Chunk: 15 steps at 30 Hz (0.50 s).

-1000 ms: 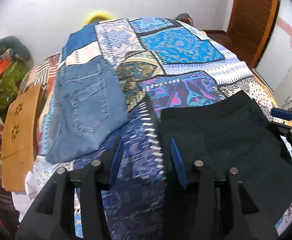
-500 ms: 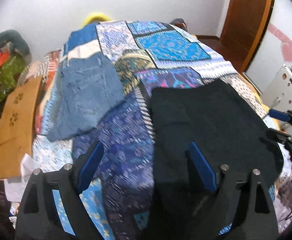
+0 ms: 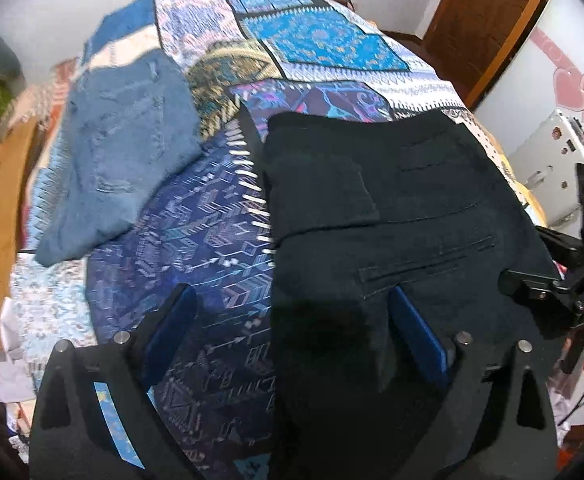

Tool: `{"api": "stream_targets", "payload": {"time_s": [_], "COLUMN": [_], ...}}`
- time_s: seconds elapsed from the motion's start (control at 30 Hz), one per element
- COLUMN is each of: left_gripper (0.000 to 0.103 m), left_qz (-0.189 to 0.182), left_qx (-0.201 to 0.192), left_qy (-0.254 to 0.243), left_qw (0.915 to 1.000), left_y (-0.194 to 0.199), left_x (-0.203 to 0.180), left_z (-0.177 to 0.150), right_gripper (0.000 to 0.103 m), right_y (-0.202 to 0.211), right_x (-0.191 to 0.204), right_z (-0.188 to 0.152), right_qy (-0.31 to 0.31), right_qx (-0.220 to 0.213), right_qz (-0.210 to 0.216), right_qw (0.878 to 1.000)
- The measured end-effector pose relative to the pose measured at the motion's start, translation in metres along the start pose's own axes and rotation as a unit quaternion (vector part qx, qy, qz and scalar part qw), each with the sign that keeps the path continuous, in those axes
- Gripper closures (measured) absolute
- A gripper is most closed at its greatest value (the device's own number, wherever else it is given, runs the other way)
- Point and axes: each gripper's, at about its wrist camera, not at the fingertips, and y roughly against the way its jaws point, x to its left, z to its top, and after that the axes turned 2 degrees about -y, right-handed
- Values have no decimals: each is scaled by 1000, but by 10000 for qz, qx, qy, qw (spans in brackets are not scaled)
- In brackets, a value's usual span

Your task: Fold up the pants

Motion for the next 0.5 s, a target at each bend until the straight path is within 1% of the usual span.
{"api": "stream_targets", "payload": {"time_s": [0.07, 0.17, 0.2, 0.33, 0.37, 0.43, 0.47, 0.5], "left_gripper": [3, 3, 3, 3, 4, 14, 26, 42], "left_qz": [-210, -642, -724, -788, -780, -872, -989, -1126], "left_qx": [131, 325, 336, 303, 287, 280, 293, 315], "left_qy": [40, 230, 288, 358, 360, 374, 369, 355], "left_qw": [9997, 9971, 9964, 9958, 9959, 9951, 9940, 9925], "left_y": [-6, -16, -18, -25, -26, -26, -25, -24], "left_x": [3, 9, 12, 11, 10, 8, 7, 4], "left_z": [4, 10, 12, 20, 22, 25, 27, 29], "right_gripper": [6, 5, 5, 7, 11, 17, 22, 27], "right_y": [-3, -6, -7, -9, -9, -8, -7, -6], "right_x": [1, 5, 6, 10, 9, 7, 5, 5], "right_z": [2, 5, 6, 11, 12, 15, 16, 17], "right_qy": [67, 112, 133, 203, 221, 191, 177, 167], "right_qx": [21, 32, 42, 73, 77, 87, 95, 94], "right_qz": [55, 166, 185, 259, 260, 322, 350, 378], "right_qw": [10000, 9998, 9997, 9994, 9994, 9993, 9992, 9991]}}
